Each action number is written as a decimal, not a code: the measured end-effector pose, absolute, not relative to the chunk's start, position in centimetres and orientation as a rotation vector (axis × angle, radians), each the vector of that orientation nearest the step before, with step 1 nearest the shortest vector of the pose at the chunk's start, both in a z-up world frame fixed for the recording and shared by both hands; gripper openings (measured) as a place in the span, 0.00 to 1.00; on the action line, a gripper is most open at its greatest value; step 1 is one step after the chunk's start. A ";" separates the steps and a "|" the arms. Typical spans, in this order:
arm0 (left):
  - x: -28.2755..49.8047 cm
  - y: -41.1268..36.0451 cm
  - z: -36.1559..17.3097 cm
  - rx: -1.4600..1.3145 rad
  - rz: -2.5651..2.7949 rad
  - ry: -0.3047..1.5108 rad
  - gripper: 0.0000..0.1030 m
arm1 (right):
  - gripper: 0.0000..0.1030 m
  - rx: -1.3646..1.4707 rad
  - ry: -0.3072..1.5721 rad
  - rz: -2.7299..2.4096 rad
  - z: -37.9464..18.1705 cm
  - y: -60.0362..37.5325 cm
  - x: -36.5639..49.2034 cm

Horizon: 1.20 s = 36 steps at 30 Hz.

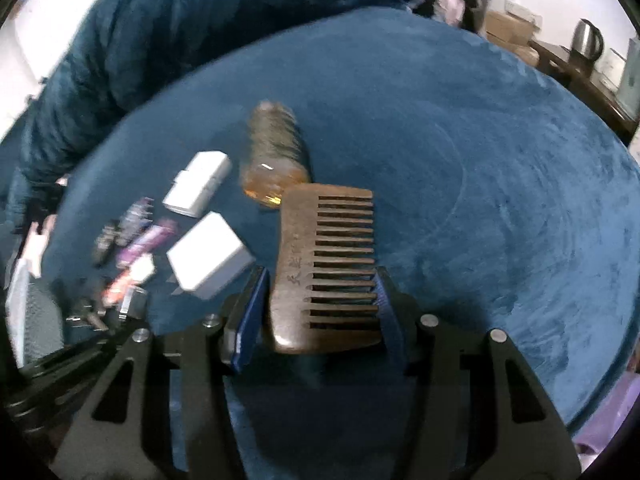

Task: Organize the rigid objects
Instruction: 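Carry bottle and comb into the blue basket and open both tools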

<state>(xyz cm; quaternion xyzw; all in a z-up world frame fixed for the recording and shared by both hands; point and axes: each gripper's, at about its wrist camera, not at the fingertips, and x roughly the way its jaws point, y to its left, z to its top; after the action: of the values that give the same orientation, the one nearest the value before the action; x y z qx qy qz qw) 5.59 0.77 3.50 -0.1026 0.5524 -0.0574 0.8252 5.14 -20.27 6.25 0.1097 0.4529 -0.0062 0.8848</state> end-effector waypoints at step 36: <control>-7.2 25.2 12.9 -0.469 0.266 0.981 0.15 | 0.52 0.000 0.985 0.643 13.5 5.6 1.2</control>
<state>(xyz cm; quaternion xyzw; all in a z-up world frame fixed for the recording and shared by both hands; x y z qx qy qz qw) -7.20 25.18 12.88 -0.2224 0.4652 0.1260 0.8475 1.15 5.61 13.52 0.0000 0.4648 0.3034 0.8318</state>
